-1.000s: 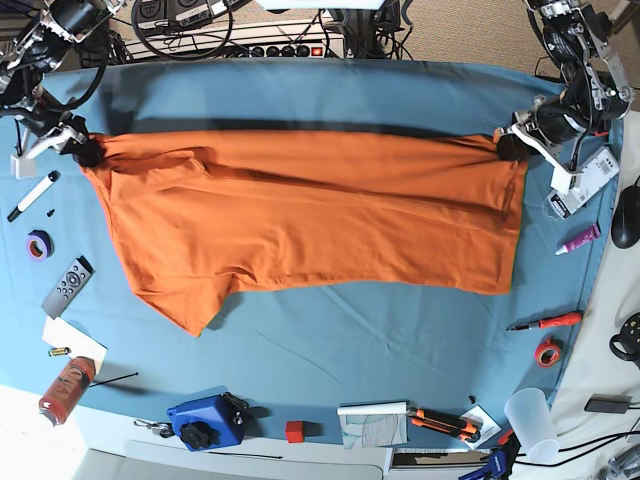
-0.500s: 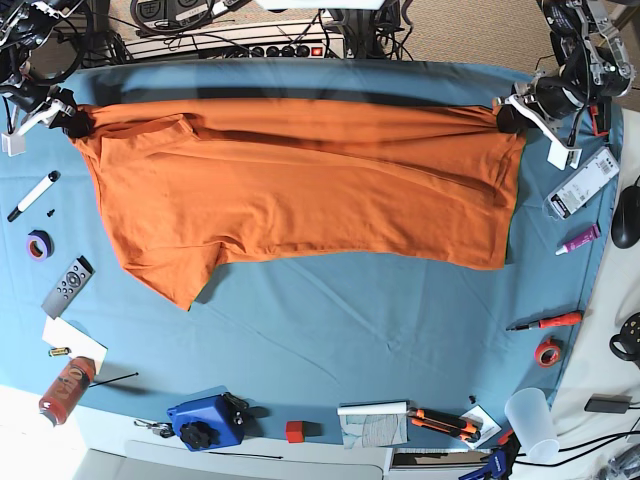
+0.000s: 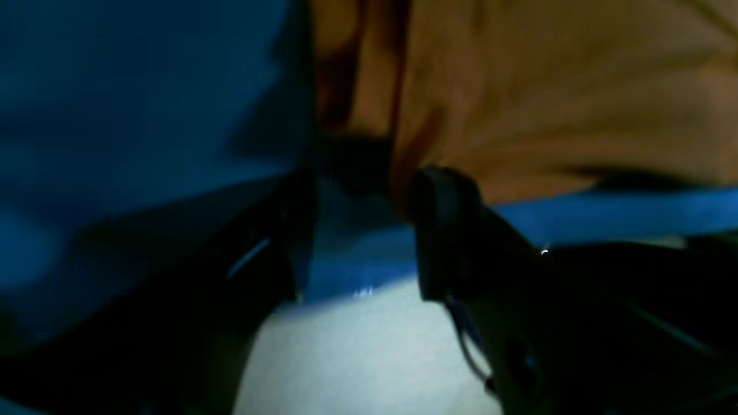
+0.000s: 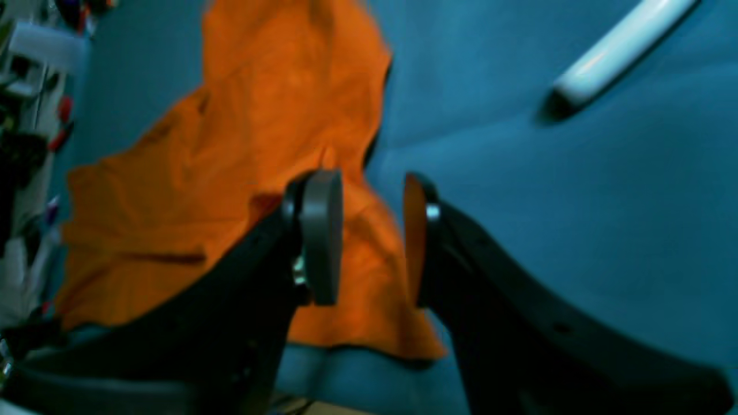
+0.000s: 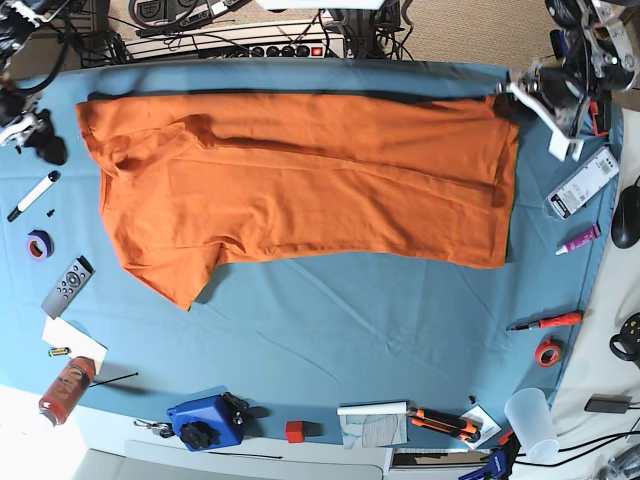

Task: Layout the t-shirt on the table in an organized manner, then fold the t-shirt properly
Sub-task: 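Pull the folded shirt taut between both grippers and release, then grasp the shirt hem corner with the right gripper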

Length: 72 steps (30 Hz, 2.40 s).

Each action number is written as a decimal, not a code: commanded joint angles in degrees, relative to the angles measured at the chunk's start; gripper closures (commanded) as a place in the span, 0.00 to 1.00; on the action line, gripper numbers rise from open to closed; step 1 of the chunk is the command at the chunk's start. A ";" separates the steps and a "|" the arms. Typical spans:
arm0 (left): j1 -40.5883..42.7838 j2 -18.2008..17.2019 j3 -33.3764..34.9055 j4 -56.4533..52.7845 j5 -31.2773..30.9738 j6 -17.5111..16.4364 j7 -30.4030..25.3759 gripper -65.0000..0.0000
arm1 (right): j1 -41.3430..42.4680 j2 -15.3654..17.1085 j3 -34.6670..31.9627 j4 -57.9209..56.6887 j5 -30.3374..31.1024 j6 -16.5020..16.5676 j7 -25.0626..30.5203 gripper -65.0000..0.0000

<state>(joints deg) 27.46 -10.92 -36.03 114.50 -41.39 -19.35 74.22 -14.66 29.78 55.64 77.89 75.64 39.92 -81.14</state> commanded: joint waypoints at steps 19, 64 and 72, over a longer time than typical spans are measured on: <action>-4.70 -0.52 -0.26 14.45 12.24 1.53 -13.07 0.55 | 24.04 6.58 -15.87 0.72 -22.80 0.08 8.96 0.72; -4.76 -0.50 -0.26 14.45 9.68 1.51 -14.32 0.55 | 41.31 -3.13 -60.98 -2.01 -60.35 -11.08 18.23 1.00; -4.76 -0.50 -0.26 14.45 9.66 1.53 -14.32 0.55 | 29.62 -3.13 -54.05 11.32 -59.80 -11.06 11.89 1.00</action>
<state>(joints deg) 22.85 -10.94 -36.07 128.07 -31.11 -17.98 61.19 13.78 25.67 1.10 88.42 15.73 28.91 -69.91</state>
